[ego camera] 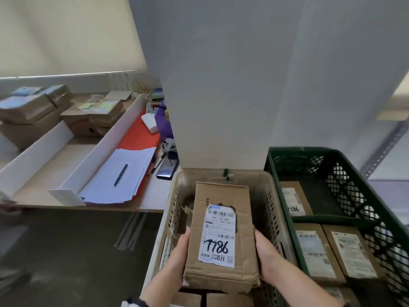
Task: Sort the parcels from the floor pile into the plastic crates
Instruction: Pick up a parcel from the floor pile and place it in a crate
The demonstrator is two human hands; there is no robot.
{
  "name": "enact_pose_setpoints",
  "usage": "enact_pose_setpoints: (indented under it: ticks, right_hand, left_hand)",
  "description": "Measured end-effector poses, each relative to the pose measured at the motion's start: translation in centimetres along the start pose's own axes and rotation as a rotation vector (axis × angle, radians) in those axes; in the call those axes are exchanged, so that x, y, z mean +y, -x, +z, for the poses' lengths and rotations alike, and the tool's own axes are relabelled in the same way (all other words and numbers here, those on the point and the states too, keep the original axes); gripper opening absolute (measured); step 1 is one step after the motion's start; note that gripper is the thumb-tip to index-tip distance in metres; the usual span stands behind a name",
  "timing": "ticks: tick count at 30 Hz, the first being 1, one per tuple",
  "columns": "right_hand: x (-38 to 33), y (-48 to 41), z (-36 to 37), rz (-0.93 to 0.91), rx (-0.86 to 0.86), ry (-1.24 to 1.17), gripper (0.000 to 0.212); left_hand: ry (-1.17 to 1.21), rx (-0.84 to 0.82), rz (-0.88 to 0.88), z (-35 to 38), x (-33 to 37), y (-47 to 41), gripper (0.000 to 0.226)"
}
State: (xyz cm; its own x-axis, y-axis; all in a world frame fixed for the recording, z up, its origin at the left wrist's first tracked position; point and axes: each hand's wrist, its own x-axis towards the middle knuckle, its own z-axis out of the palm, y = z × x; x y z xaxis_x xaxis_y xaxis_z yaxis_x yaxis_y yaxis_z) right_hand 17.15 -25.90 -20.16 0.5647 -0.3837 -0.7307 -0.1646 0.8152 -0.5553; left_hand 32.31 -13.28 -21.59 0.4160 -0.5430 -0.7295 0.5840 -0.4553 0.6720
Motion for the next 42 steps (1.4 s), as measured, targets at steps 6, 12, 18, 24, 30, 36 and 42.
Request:
enact_pose_setpoints:
  ticks: [6, 12, 18, 24, 30, 36, 42]
  right_hand:
    - [-0.6, -2.0, 0.9, 0.002, -0.042, -0.011, 0.063]
    - [-1.9, -6.1, 2.1, -0.046, -0.04, 0.053, 0.054]
    - [-4.6, -13.2, 4.7, -0.035, -0.065, 0.067, 0.051]
    - [-4.6, -17.5, 3.6, -0.001, -0.081, -0.02, 0.056]
    - [-3.6, -18.6, 2.8, -0.019, -0.064, -0.034, 0.054]
    - [-2.8, -17.5, 2.4, -0.008, -0.066, -0.06, 0.057]
    - [-2.5, -16.6, 0.9, -0.021, -0.129, 0.045, 0.058]
  left_hand:
    - [0.159, -0.078, -0.073, -1.6, 0.2, -2.1, 0.06]
    - [0.1, -0.085, -0.098, -2.9, 2.9, -4.5, 0.067]
    - [-0.117, 0.073, -0.001, -3.9, 7.1, -8.6, 0.09]
    - [-0.224, 0.054, 0.182, -4.0, 7.0, -10.6, 0.107]
    - [-0.143, 0.062, 0.246, -3.5, 6.2, -10.9, 0.081]
    - [-0.183, 0.02, 0.119, -4.1, 5.6, -9.7, 0.109]
    - [-0.087, -0.136, 0.004, -5.3, 3.9, -8.2, 0.125]
